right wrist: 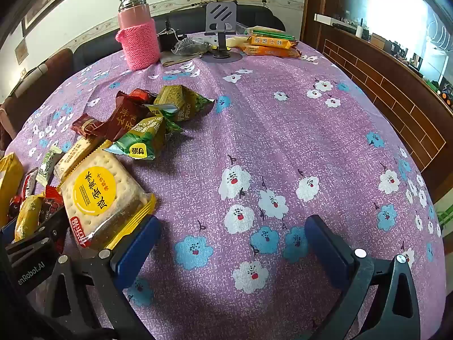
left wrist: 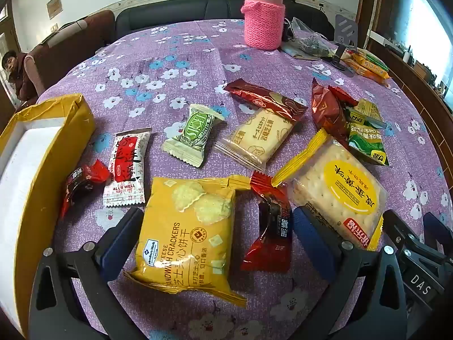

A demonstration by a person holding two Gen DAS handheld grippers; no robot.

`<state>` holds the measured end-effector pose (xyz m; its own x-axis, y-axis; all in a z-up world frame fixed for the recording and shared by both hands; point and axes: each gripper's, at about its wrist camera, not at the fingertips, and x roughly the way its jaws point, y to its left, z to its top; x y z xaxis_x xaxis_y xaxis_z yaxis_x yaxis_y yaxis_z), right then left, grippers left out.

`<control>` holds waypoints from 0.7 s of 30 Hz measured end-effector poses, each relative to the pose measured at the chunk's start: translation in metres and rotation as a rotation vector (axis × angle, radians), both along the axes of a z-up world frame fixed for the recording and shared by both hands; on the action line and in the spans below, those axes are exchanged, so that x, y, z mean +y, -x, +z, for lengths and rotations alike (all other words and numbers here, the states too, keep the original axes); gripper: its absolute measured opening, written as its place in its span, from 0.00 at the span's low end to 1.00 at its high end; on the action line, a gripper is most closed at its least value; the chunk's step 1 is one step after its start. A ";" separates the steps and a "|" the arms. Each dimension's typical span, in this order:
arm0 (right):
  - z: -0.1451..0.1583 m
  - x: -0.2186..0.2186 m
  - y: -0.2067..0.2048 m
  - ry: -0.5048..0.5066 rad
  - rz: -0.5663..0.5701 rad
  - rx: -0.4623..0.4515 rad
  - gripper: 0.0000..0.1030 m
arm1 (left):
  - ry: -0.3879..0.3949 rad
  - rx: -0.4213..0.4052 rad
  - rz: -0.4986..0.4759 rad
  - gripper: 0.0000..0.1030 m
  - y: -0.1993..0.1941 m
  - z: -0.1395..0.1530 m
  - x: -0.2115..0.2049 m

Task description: Organize snacks

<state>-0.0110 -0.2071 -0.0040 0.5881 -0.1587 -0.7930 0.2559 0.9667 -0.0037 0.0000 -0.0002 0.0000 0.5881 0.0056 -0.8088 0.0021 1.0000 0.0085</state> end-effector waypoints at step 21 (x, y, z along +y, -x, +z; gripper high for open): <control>0.000 0.000 0.000 -0.005 0.000 0.002 1.00 | 0.006 0.000 0.000 1.00 0.000 0.000 -0.001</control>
<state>-0.0111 -0.2076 -0.0038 0.5869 -0.1549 -0.7947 0.2558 0.9667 0.0005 0.0001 -0.0007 -0.0002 0.5882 0.0009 -0.8087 0.0020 1.0000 0.0025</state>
